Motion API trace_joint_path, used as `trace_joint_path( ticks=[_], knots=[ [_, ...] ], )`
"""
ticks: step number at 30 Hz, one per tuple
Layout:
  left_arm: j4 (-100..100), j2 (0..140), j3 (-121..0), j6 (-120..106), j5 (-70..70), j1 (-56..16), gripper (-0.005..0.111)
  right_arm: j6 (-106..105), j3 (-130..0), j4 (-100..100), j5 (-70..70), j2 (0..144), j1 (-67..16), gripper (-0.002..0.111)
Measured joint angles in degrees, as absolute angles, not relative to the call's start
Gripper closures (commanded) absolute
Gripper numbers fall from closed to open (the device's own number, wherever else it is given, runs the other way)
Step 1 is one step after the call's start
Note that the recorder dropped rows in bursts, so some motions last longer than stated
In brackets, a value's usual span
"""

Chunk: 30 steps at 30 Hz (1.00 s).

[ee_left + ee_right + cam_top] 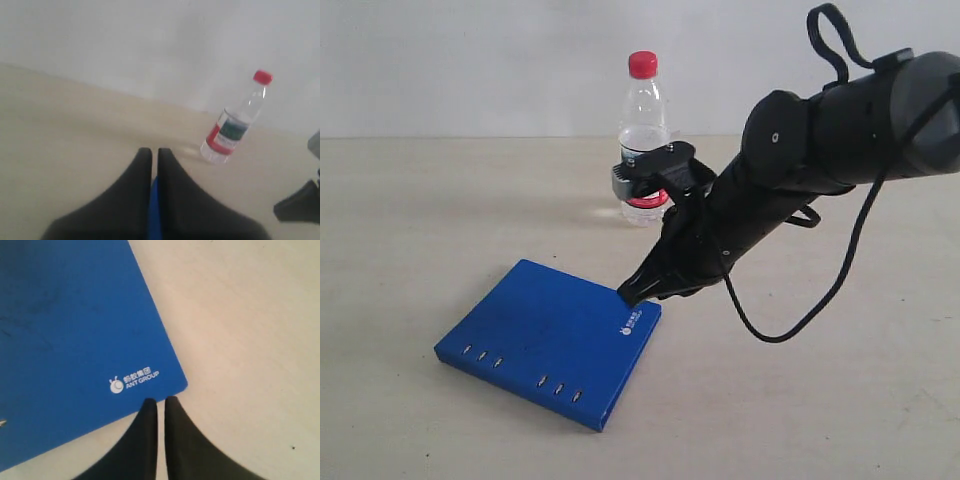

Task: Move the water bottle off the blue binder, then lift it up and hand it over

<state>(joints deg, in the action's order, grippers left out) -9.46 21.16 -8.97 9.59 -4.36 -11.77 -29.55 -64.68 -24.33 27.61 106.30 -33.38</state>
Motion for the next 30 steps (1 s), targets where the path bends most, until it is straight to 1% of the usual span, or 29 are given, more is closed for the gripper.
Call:
trace_joint_path(
  ticks=[6, 10, 15, 20, 30],
  knots=[
    [-9.46, 41.67, -9.73, 8.16, -5.65, -19.36, 0.102, -23.22, -64.68, -17.04, 21.12, 106.3, -33.38, 0.108],
    [-9.46, 56.14, -9.89, 8.11, -0.48, -26.51, 0.102, -21.49, -64.68, -15.35, 16.42, 108.28, -33.38, 0.108],
    [-9.46, 69.78, -12.55, 8.27, 2.79, -31.7, 0.102, -19.87, -67.49, -14.94, 17.49, 113.54, -31.56, 0.108],
    [-9.46, 75.5, -14.27, 8.27, 4.18, -33.41, 0.102, -18.51, -73.14, -14.71, 22.76, 119.04, -30.0, 0.108],
    [-9.46, 82.31, -18.46, 7.81, 3.27, -33.41, 0.102, -18.38, -77.19, -15.73, 27.4, 122.22, -34.92, 0.108]
  ],
)
